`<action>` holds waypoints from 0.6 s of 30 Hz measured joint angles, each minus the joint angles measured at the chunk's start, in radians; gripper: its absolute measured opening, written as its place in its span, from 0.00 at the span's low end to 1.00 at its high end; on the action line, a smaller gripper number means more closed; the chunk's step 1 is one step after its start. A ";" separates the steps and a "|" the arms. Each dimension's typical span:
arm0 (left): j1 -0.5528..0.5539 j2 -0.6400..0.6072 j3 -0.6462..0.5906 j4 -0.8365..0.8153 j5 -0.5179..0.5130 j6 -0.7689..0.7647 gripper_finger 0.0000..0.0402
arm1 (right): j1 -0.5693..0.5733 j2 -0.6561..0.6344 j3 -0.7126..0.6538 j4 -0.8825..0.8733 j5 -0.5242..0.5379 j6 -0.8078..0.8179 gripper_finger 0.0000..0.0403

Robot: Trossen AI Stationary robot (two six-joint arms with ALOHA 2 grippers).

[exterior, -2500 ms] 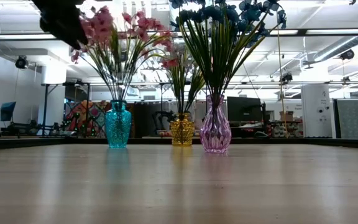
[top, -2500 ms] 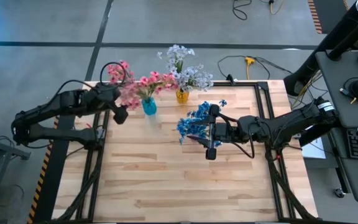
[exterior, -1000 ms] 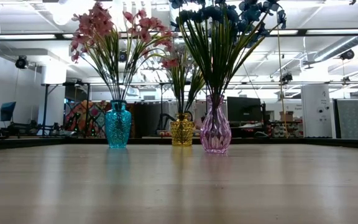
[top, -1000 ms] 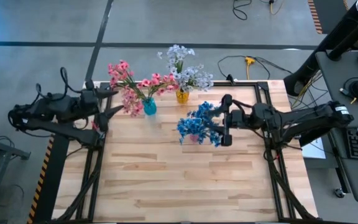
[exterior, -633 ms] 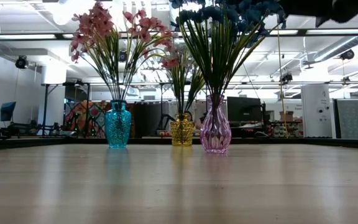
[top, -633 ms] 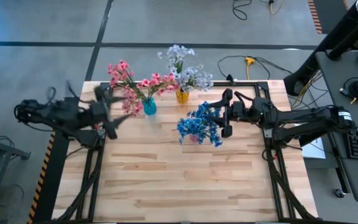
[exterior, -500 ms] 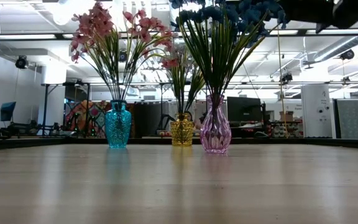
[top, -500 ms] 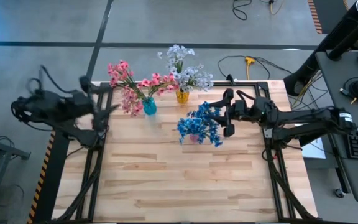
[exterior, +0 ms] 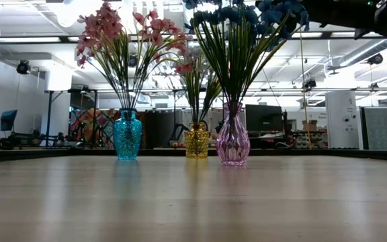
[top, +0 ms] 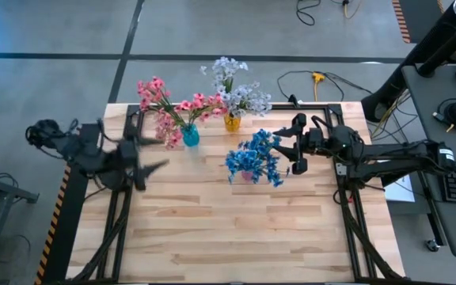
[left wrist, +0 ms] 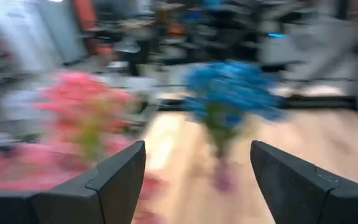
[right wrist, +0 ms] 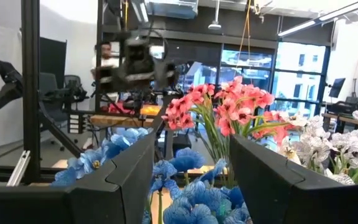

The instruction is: Sort flowers into vase by color

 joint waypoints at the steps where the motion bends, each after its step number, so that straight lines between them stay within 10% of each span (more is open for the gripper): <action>1: -0.037 -0.001 -0.015 0.006 0.018 -0.014 0.68 | 0.000 -0.003 -0.001 -0.001 0.000 0.000 0.50; 8: -0.347 -0.003 0.027 -0.113 0.161 -0.132 0.68 | 0.000 -0.007 -0.001 -0.003 0.000 0.001 0.50; 14: -0.515 0.027 -0.054 0.008 -0.159 -0.100 0.68 | 0.001 -0.006 -0.001 -0.002 0.000 0.001 0.50; 18: -0.521 0.051 -0.201 0.258 -0.105 -0.010 0.68 | 0.001 -0.006 -0.001 0.000 0.000 0.012 0.50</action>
